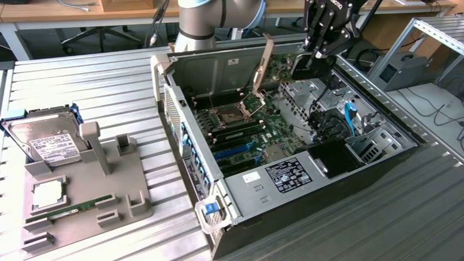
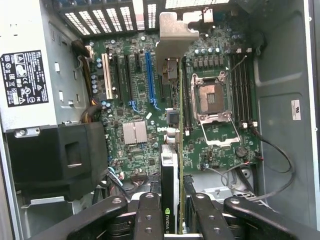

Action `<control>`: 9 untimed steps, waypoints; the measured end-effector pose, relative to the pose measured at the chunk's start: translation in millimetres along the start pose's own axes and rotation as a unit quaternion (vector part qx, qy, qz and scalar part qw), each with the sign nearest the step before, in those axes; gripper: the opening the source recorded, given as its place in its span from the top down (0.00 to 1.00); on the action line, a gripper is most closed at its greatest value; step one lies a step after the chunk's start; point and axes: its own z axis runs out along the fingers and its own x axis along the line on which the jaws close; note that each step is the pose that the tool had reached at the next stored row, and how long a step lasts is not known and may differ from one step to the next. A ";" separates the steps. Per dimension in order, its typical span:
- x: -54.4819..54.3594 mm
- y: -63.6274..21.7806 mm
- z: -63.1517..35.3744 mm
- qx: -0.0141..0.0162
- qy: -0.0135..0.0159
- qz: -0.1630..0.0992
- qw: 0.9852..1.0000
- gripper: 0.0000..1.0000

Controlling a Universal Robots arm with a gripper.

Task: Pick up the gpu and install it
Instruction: 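Insert the gpu into the slot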

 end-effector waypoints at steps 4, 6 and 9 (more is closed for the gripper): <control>0.5 3.1 2.0 0.004 -0.002 -0.001 1.000 0.73; 0.7 4.9 3.3 0.006 -0.003 -0.001 1.000 0.73; 0.9 6.0 4.0 0.007 -0.003 -0.002 1.000 0.73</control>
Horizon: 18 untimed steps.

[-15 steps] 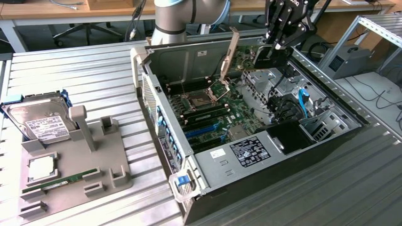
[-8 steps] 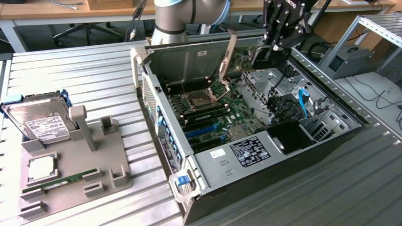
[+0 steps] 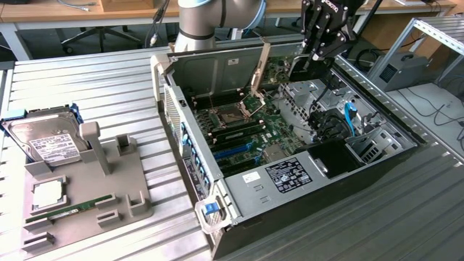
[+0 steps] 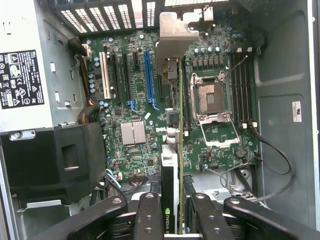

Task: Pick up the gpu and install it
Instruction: 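Insert the gpu into the slot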

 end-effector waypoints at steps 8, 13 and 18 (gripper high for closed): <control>0.2 1.8 0.1 0.000 0.000 0.000 1.000 0.73; 0.8 7.4 0.4 0.002 -0.002 0.000 1.000 0.73; 1.4 12.9 0.6 0.003 -0.003 0.000 1.000 0.73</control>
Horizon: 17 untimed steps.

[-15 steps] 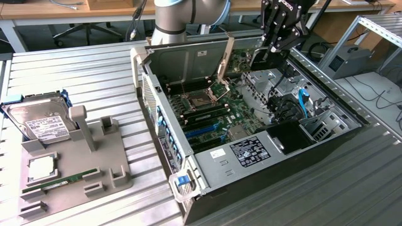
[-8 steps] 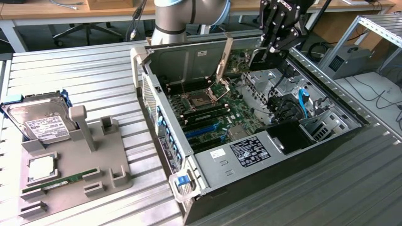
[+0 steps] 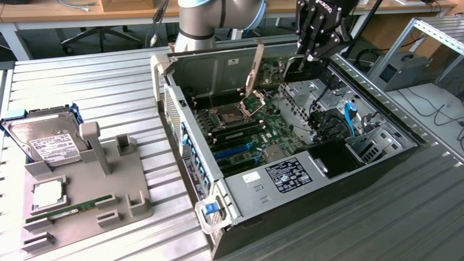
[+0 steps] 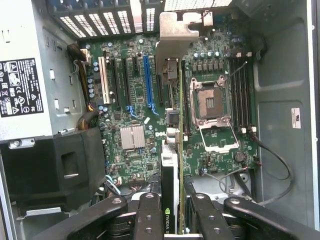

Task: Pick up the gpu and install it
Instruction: 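Insert the gpu into the slot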

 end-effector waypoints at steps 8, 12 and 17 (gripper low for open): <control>1.1 10.1 0.5 0.002 -0.002 0.000 1.000 0.73; 2.1 18.6 0.9 0.003 -0.003 0.000 1.000 0.73; 3.3 29.7 1.6 0.005 -0.004 0.000 1.000 0.73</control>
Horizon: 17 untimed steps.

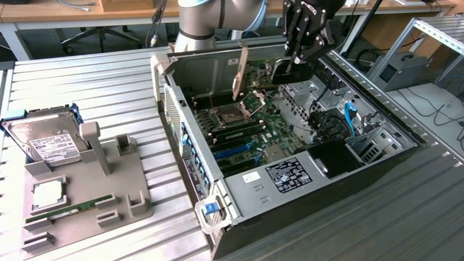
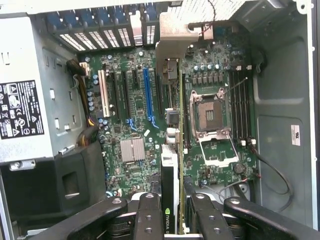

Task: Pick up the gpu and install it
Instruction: 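Insert the gpu into the slot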

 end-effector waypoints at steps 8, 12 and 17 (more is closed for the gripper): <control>1.5 12.8 2.0 0.001 -0.001 0.000 1.000 0.73; 1.9 15.0 5.7 0.002 -0.001 0.000 1.000 0.73; 2.1 15.7 9.8 0.002 -0.001 0.000 1.000 0.73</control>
